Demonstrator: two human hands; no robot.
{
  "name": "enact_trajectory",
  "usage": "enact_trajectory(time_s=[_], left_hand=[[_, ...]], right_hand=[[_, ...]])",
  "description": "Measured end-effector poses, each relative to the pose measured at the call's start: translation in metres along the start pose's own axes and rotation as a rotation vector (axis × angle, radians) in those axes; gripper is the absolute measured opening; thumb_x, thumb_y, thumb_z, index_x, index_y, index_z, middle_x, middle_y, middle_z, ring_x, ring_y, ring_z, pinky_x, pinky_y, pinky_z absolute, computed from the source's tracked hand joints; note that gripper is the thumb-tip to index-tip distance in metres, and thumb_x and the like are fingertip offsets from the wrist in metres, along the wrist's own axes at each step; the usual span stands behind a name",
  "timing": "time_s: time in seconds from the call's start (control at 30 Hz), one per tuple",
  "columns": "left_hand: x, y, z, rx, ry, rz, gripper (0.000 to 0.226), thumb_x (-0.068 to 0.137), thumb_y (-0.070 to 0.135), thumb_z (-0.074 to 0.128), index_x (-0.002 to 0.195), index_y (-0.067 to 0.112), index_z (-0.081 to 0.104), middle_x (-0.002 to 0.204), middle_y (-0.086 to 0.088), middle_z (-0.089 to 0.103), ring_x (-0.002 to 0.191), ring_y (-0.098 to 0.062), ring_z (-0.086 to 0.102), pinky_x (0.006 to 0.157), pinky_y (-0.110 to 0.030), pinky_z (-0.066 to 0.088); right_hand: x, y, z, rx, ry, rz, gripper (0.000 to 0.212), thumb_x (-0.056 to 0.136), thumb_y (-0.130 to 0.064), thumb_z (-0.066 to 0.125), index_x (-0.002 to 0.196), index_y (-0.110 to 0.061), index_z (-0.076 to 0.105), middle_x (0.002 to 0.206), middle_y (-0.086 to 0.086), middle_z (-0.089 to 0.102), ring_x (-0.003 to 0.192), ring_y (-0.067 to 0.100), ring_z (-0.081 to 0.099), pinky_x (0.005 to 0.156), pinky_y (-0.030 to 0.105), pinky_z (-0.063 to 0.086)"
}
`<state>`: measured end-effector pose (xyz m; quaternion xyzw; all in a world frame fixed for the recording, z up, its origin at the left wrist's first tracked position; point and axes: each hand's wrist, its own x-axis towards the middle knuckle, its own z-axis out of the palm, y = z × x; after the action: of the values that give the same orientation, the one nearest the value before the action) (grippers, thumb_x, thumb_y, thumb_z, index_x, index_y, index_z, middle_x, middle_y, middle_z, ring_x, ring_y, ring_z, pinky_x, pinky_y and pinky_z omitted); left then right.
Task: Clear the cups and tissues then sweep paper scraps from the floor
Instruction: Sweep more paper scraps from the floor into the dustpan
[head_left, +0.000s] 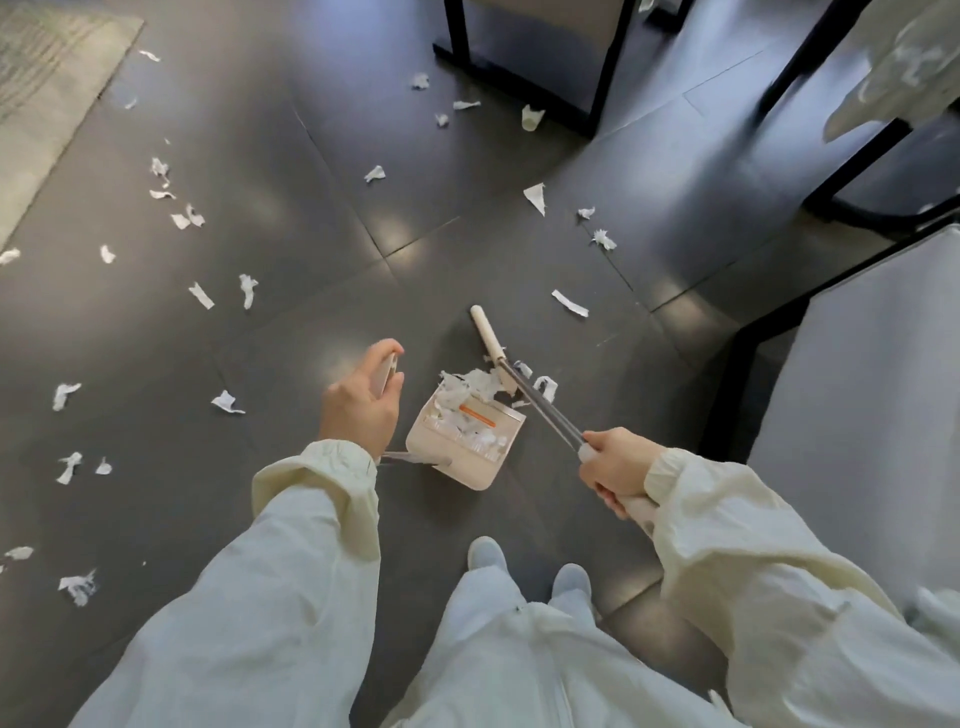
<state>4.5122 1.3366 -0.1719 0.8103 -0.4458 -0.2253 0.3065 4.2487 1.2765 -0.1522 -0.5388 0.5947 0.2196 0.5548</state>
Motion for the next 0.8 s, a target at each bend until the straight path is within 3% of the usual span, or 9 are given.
enact_trajectory(time_s=[0.17, 0.4, 0.53, 0.63, 0.8], left_hand=[[0.013, 0.001, 0.001, 0.0, -0.022, 0.037, 0.027, 0.087, 0.013, 0.061, 0.111, 0.025, 0.062, 0.082, 0.004, 0.061, 0.081, -0.03, 0.059, 0.081, -0.028, 0.044], [0.013, 0.013, 0.01, 0.015, -0.046, 0.089, 0.024, 0.087, 0.014, 0.062, 0.107, 0.028, 0.061, 0.079, 0.005, 0.061, 0.076, -0.028, 0.059, 0.078, -0.029, 0.045], [0.019, 0.028, 0.024, 0.013, -0.026, 0.067, 0.025, 0.088, 0.014, 0.061, 0.105, 0.032, 0.058, 0.077, 0.001, 0.06, 0.071, -0.028, 0.056, 0.075, -0.033, 0.046], [0.02, 0.04, 0.036, -0.009, 0.002, 0.032, 0.025, 0.088, 0.013, 0.061, 0.107, 0.029, 0.059, 0.077, 0.001, 0.06, 0.071, -0.027, 0.054, 0.075, -0.033, 0.046], [0.024, 0.056, 0.05, -0.019, -0.002, -0.012, 0.031, 0.088, 0.014, 0.061, 0.102, 0.04, 0.054, 0.079, 0.002, 0.061, 0.071, -0.025, 0.053, 0.074, -0.027, 0.042]], right_hand=[[-0.036, -0.002, -0.011, 0.323, -0.111, 0.09, 0.033, 0.089, -0.006, 0.042, 0.117, -0.023, 0.05, 0.038, -0.002, 0.043, 0.032, 0.008, 0.036, 0.037, 0.014, 0.032], [-0.067, 0.006, -0.043, 0.335, -0.076, 0.02, 0.039, 0.085, -0.002, 0.046, 0.123, -0.003, 0.054, 0.041, 0.001, 0.045, 0.034, 0.011, 0.039, 0.036, 0.019, 0.035], [-0.057, 0.009, -0.078, 0.385, -0.004, 0.009, 0.043, 0.084, 0.003, 0.046, 0.121, -0.018, 0.053, 0.042, 0.002, 0.044, 0.035, 0.012, 0.039, 0.036, 0.019, 0.035], [-0.038, 0.007, -0.105, 0.354, 0.077, -0.003, 0.038, 0.085, 0.002, 0.045, 0.121, -0.003, 0.055, 0.052, 0.007, 0.043, 0.041, 0.015, 0.039, 0.038, 0.019, 0.035], [0.003, 0.001, -0.141, 0.328, 0.197, -0.004, 0.018, 0.087, 0.004, 0.041, 0.098, -0.004, 0.053, 0.058, 0.008, 0.041, 0.043, 0.017, 0.038, 0.039, 0.02, 0.033]])
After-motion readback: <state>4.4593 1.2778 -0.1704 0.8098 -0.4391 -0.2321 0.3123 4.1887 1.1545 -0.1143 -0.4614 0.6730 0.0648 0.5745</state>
